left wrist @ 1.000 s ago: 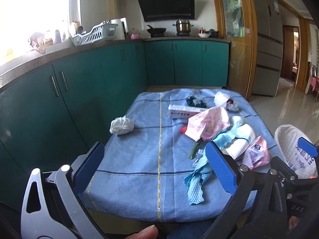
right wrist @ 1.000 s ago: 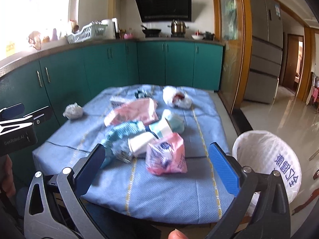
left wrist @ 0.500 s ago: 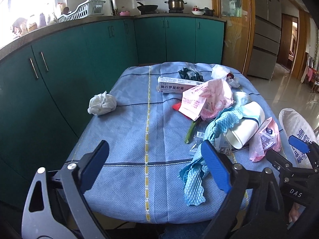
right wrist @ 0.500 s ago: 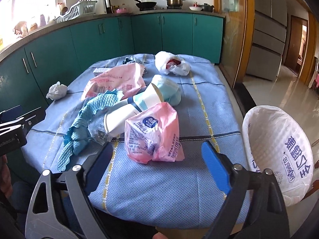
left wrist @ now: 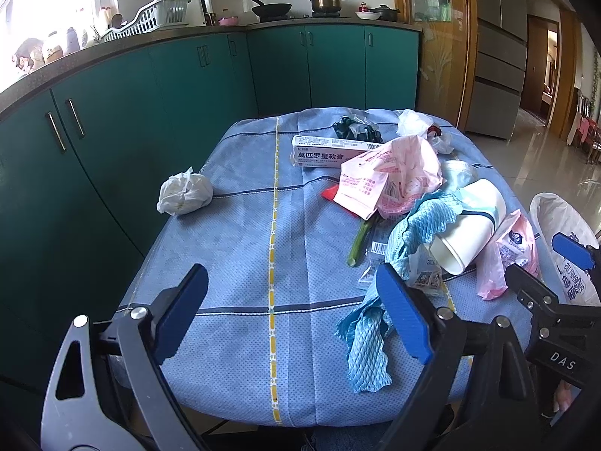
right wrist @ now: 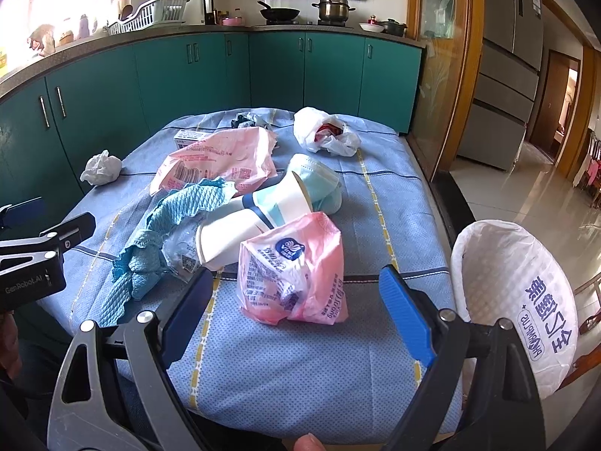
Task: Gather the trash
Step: 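Grasp the blue rag with the left tool while the right tool grasps the pink bag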
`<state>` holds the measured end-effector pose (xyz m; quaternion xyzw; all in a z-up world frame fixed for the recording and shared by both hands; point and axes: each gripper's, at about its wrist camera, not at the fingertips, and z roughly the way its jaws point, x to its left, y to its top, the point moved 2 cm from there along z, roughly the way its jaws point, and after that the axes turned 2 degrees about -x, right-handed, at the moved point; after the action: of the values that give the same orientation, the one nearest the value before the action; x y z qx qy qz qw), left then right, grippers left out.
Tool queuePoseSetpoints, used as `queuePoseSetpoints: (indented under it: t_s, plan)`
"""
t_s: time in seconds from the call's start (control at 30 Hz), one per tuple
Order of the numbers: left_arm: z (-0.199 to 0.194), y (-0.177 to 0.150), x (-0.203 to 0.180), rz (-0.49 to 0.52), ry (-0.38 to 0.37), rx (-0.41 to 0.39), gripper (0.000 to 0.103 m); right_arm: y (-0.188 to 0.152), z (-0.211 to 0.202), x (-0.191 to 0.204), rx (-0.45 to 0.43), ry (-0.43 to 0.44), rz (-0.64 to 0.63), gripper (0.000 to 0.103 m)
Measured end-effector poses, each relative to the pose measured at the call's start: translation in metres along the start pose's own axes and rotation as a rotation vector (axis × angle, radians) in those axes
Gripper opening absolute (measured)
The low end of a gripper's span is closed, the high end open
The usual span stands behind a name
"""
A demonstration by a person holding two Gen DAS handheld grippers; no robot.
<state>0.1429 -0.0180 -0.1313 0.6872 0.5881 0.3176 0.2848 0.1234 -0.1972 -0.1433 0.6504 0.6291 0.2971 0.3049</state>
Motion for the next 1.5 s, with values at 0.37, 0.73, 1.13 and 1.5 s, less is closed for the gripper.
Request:
queuePoseSetpoints:
  t_s: [0.37, 0.73, 1.13, 1.5]
  plan:
    - [0.005, -0.006, 0.022, -0.043, 0.011, 0.021, 0.093, -0.013, 0.016, 0.005, 0.084, 0.063, -0.058, 0.073]
    - [0.010, -0.019, 0.005, 0.024, -0.116, 0.062, 0.093, -0.013, 0.017, -0.007, 0.054, 0.129, -0.003, 0.057]
    - [0.058, -0.029, -0.047, 0.127, -0.287, 0.167, 0.044, -0.007, 0.032, -0.010, 0.049, 0.131, -0.047, 0.080]
    - [0.002, -0.012, -0.021, 0.042, -0.294, 0.025, 0.023, -0.010, -0.006, -0.005, -0.032, 0.252, -0.045, 0.032]
